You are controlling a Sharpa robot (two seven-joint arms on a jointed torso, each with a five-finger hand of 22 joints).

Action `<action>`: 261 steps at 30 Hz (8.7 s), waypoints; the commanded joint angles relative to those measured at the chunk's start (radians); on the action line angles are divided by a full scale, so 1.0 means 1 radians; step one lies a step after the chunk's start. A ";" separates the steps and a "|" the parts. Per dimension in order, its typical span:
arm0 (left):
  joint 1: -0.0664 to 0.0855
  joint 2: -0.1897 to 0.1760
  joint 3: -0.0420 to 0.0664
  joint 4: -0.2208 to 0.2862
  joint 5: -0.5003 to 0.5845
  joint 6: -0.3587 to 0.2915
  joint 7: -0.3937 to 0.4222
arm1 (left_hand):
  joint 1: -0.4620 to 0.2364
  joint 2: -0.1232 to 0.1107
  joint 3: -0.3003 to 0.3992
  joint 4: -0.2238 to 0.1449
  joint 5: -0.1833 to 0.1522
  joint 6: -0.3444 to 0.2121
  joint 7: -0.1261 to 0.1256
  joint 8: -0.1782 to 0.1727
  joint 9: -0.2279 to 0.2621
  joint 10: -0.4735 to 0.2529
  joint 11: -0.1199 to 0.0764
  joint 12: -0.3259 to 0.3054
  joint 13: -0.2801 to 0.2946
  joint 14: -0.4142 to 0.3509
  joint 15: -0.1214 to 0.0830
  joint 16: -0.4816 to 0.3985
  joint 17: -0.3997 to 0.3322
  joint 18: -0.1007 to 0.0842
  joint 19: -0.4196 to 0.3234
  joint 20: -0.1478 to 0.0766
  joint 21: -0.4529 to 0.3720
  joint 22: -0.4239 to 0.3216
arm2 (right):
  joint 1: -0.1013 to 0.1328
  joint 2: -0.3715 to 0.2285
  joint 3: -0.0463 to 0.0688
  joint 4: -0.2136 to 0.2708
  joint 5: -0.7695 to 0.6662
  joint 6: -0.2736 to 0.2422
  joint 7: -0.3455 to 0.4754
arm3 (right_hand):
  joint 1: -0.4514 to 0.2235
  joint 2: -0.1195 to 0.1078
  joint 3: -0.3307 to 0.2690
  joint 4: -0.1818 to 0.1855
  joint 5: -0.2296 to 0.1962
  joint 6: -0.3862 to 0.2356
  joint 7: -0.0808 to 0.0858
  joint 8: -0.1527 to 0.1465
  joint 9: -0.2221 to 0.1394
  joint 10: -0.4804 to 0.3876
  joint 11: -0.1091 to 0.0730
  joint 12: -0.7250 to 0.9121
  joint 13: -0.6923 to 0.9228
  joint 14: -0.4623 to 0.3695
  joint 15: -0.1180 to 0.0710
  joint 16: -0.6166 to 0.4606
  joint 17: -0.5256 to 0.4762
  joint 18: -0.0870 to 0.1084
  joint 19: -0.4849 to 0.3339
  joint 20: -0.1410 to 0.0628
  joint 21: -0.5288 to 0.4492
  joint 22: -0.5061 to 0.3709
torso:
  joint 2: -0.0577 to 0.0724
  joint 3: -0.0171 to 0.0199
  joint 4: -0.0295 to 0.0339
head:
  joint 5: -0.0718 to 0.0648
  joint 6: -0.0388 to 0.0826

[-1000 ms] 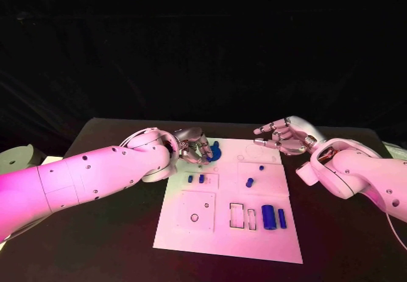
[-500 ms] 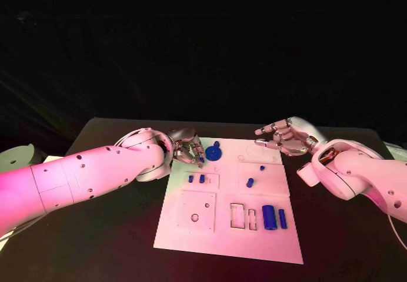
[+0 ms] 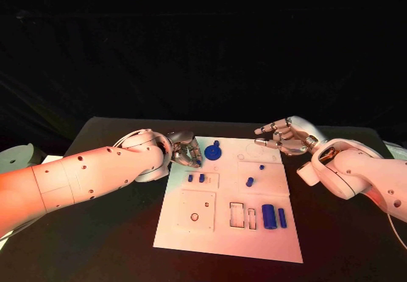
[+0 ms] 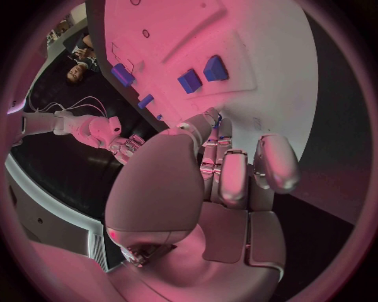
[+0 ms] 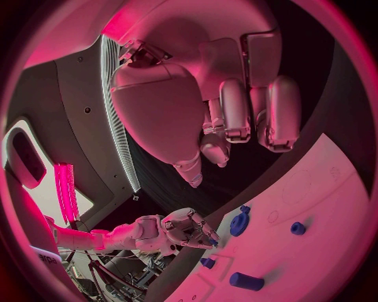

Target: Assemble the parts on the task board

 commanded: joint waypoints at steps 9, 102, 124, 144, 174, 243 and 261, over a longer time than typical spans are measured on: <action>0.000 0.005 0.000 0.003 -0.018 0.034 -0.001 | -0.012 -0.002 0.003 -0.003 0.003 0.002 0.001 -0.005 0.000 0.010 0.000 -0.005 0.000 0.025 -0.001 -0.004 -0.002 -0.005 0.008 -0.002 0.005 0.001 | -0.001 0.001 0.000 0.001 -0.002 0.013 0.010 | -0.001 0.012 -0.006 0.000 0.004 0.004 -0.002 0.005 0.001 -0.004 -0.001 0.002 0.000 0.079 -0.001 -0.005 0.167 0.015 -0.003 0.002 -0.006 0.001 | -0.001 -0.0002 0.0011 | 0.001 -0.001; 0.000 -0.195 -0.025 0.131 1.445 -0.132 0.634 | -0.072 0.004 -0.037 -0.010 0.012 -0.113 0.053 -0.033 -0.070 -0.125 0.055 -0.010 -0.006 -0.178 0.049 -0.230 -0.439 0.090 -0.213 0.049 -0.555 -0.415 | -0.023 0.023 -0.002 0.042 -0.975 0.253 -0.380 | 0.107 -0.107 0.350 -0.059 -0.132 0.145 -0.030 -0.006 0.000 -0.155 0.002 -0.920 -0.998 0.045 -0.007 -0.220 -0.050 0.057 -0.061 -0.003 -0.181 -0.244 | -0.003 -0.0091 0.0022 | -0.066 0.010; 0.000 -0.198 -0.026 0.136 1.451 -0.135 0.630 | -0.070 0.004 -0.036 -0.013 0.013 -0.113 0.054 -0.033 -0.071 -0.129 0.055 -0.009 -0.007 -0.182 0.049 -0.233 -0.446 0.090 -0.214 0.048 -0.557 -0.416 | -0.027 0.060 -0.010 0.020 -0.965 0.296 -0.356 | 0.095 -0.094 0.413 -0.067 -0.141 0.173 -0.037 -0.001 0.004 -0.131 -0.005 -0.924 -1.043 0.047 -0.013 -0.223 -0.056 0.056 -0.057 -0.009 -0.182 -0.241 | -0.004 -0.0081 0.0026 | -0.066 0.004; 0.000 -0.199 -0.026 0.138 1.450 -0.137 0.623 | -0.066 0.005 -0.034 -0.017 0.014 -0.116 0.056 -0.035 -0.072 -0.132 0.056 -0.007 -0.008 -0.182 0.049 -0.228 -0.442 0.089 -0.213 0.048 -0.559 -0.417 | -0.036 0.079 -0.013 0.005 -0.961 0.299 -0.352 | 0.088 -0.067 0.453 -0.093 -0.152 0.221 -0.050 0.011 0.013 -0.083 -0.019 -0.921 -1.063 0.051 -0.027 -0.212 -0.046 0.052 -0.048 -0.025 -0.172 -0.224 | -0.005 -0.0090 0.0027 | -0.066 -0.003; 0.000 -0.198 -0.026 0.131 1.445 -0.150 0.614 | -0.061 0.007 -0.030 -0.023 0.014 -0.120 0.059 -0.036 -0.073 -0.140 0.059 -0.004 -0.010 -0.185 0.050 -0.227 -0.447 0.089 -0.212 0.047 -0.560 -0.418 | -0.028 0.020 -0.002 0.083 -0.934 0.111 -0.361 | 0.081 -0.059 0.492 -0.121 -0.158 0.240 -0.040 0.014 0.022 -0.050 -0.014 -0.926 -1.073 0.054 -0.021 -0.204 -0.043 0.047 -0.033 -0.020 -0.150 -0.193 | -0.008 -0.0098 0.0030 | -0.065 0.002; 0.000 -0.175 -0.026 0.141 1.438 -0.133 0.607 | -0.062 0.008 -0.029 -0.024 0.014 -0.124 0.061 -0.038 -0.073 -0.146 0.061 -0.003 -0.011 -0.187 0.051 -0.227 -0.451 0.088 -0.211 0.048 -0.562 -0.418 | -0.184 0.249 -0.013 0.149 -0.945 0.189 -0.317 | 0.065 -0.065 0.512 -0.143 -0.152 0.233 -0.027 0.004 0.025 -0.053 -0.003 -0.934 -1.086 0.053 -0.010 -0.199 -0.041 0.047 -0.037 -0.013 -0.150 -0.196 | -0.005 -0.0105 0.0032 | 0.033 -0.059; 0.000 -0.176 -0.026 0.139 1.437 -0.132 0.605 | -0.062 0.008 -0.029 -0.025 0.014 -0.126 0.061 -0.039 -0.073 -0.149 0.061 -0.003 -0.011 -0.188 0.052 -0.227 -0.453 0.088 -0.211 0.048 -0.562 -0.419 | -0.187 0.262 -0.016 0.134 -0.950 0.264 -0.334 | 0.034 -0.071 0.497 -0.143 -0.153 0.222 -0.024 -0.004 0.025 -0.065 0.001 -0.937 -1.094 0.051 -0.006 -0.201 -0.045 0.049 -0.042 -0.009 -0.155 -0.204 | -0.006 -0.0113 0.0020 | 0.032 -0.063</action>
